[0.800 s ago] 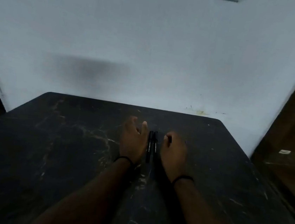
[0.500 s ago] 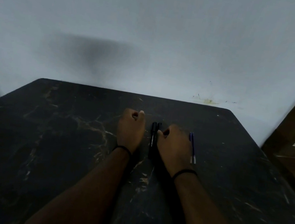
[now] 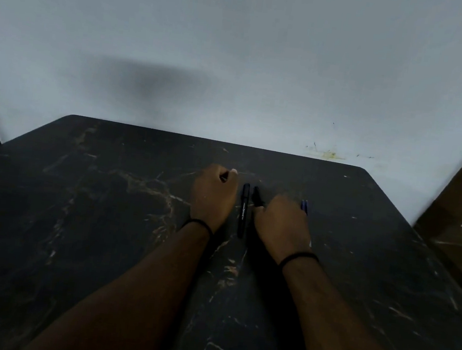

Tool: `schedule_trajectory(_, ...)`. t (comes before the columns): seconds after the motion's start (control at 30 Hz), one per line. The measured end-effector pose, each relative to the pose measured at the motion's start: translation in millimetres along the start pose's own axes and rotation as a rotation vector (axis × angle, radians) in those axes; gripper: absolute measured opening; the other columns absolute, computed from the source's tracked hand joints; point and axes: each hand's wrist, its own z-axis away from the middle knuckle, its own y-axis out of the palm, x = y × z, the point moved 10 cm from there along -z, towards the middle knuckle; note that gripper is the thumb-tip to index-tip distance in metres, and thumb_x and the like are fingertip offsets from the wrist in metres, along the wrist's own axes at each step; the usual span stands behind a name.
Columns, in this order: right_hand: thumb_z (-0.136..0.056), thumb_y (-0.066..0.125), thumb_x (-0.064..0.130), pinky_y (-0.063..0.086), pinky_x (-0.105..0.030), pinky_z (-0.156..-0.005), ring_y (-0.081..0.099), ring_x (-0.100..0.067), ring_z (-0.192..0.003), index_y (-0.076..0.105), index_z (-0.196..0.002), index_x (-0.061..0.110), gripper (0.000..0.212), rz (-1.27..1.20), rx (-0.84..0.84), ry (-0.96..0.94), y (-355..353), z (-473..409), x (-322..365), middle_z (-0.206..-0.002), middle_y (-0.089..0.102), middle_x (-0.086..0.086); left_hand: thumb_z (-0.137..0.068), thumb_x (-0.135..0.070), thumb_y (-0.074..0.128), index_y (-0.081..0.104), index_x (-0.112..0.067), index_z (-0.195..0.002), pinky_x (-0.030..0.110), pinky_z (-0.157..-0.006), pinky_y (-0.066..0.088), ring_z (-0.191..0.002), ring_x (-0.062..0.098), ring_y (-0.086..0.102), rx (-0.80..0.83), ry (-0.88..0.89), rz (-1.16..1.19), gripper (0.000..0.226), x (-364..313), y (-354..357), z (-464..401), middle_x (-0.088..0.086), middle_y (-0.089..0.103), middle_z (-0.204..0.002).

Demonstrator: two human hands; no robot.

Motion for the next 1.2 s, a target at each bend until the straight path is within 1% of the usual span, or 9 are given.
schedule_trajectory(0.1, -0.092, 0.054, 0.03, 0.039, -0.029, -0.055, 0.061, -0.023, -0.07, 0.053, -0.075, 0.011, 0.025, -0.116, -0.055, 0.042, -8, 1, -3, -0.072, 0.057, -0.003, -0.098, -0.038, 0.051, 0.05, -0.019, -0.067, 0.028, -0.056, 0.034, -0.058, 0.01, 0.047, -0.003, 0.032, 0.003, 0.036, -6, -1, 2, -0.003, 0.054, -0.064)
schedule_trajectory(0.27, -0.098, 0.049, 0.028, 0.029, -0.024, -0.047, 0.048, -0.007, -0.059, 0.048, -0.087, 0.018, 0.015, -0.142, -0.21, -0.158, -27, 13, 19, -0.073, 0.051, 0.006, -0.092, -0.065, 0.032, 0.056, -0.014, -0.078, 0.038, -0.062, 0.047, -0.065, 0.025, 0.06, 0.019, 0.019, 0.161, 0.058, -11, -1, 5, 0.009, 0.061, -0.069)
schedule_trajectory(0.4, -0.101, 0.046, 0.024, 0.05, -0.04, -0.07, 0.056, -0.021, -0.079, 0.053, -0.104, 0.015, 0.012, -0.097, -0.188, -0.314, -18, 19, 37, -0.096, 0.059, -0.005, -0.09, -0.065, 0.032, 0.053, -0.008, -0.076, 0.038, -0.059, 0.046, -0.059, 0.019, 0.051, -0.004, 0.073, 0.263, 0.062, -17, -6, 8, 0.011, 0.055, -0.066)
schedule_trajectory(0.5, -0.099, 0.047, 0.02, 0.051, -0.04, -0.077, 0.06, -0.024, -0.089, 0.058, -0.115, 0.014, 0.02, -0.119, -0.209, -0.386, -19, 25, 47, -0.105, 0.064, -0.008, -0.096, -0.054, 0.038, 0.052, -0.006, -0.072, 0.043, -0.057, 0.045, -0.057, 0.016, 0.047, -0.005, 0.096, 0.266, 0.056, -17, -6, 9, 0.012, 0.053, -0.065)
schedule_trajectory(0.6, -0.104, 0.038, 0.029, 0.049, -0.039, -0.079, 0.061, -0.025, -0.089, 0.062, -0.106, 0.015, 0.028, -0.075, -0.176, -0.356, -16, 25, 44, -0.101, 0.064, -0.006, -0.095, -0.054, 0.037, 0.053, -0.008, -0.066, 0.039, -0.054, 0.041, -0.051, 0.006, 0.043, -0.007, 0.115, 0.218, 0.057, -18, -5, 10, 0.0, 0.049, -0.058)
schedule_trajectory(0.7, -0.105, 0.032, 0.036, 0.048, -0.036, -0.077, 0.06, -0.021, -0.086, 0.062, -0.098, 0.018, 0.036, -0.089, -0.148, -0.309, -17, 24, 38, -0.098, 0.064, -0.003, -0.095, -0.054, 0.038, 0.058, -0.007, -0.067, 0.04, -0.055, 0.043, -0.051, 0.007, 0.046, 0.007, 0.139, 0.201, 0.059, -20, -2, 10, 0.006, 0.055, -0.06)
schedule_trajectory(0.83, -0.105, 0.034, 0.035, 0.041, -0.032, -0.071, 0.056, -0.018, -0.081, 0.06, -0.094, 0.022, 0.031, -0.073, -0.157, -0.324, -23, 27, 38, -0.092, 0.062, 0.001, -0.098, -0.049, 0.04, 0.057, -0.008, -0.065, 0.037, -0.055, 0.042, -0.05, 0.005, 0.045, 0.029, 0.14, 0.201, 0.055, -21, -1, 10, 0.002, 0.053, -0.058)
schedule_trajectory(1.03, -0.103, 0.037, 0.039, 0.031, -0.031, -0.06, 0.045, -0.014, -0.062, 0.047, -0.077, 0.027, 0.03, -0.006, -0.188, -0.314, -25, 28, 41, -0.069, 0.045, 0.007, -0.106, -0.035, 0.033, 0.055, -0.002, -0.073, 0.047, -0.065, 0.046, -0.065, 0.029, 0.055, 0.038, 0.142, 0.165, 0.052, -23, -3, 14, 0.015, 0.056, -0.068)
schedule_trajectory(1.2, -0.102, 0.036, 0.045, 0.034, -0.031, -0.057, 0.045, -0.013, -0.059, 0.041, -0.069, 0.026, 0.038, 0.005, -0.188, -0.27, -25, 27, 41, -0.062, 0.043, 0.007, -0.107, -0.028, 0.032, 0.049, -0.013, -0.067, 0.036, -0.061, 0.039, -0.059, 0.017, 0.048, 0.037, 0.159, 0.168, 0.046, -30, -8, 18, 0.004, 0.05, -0.064)
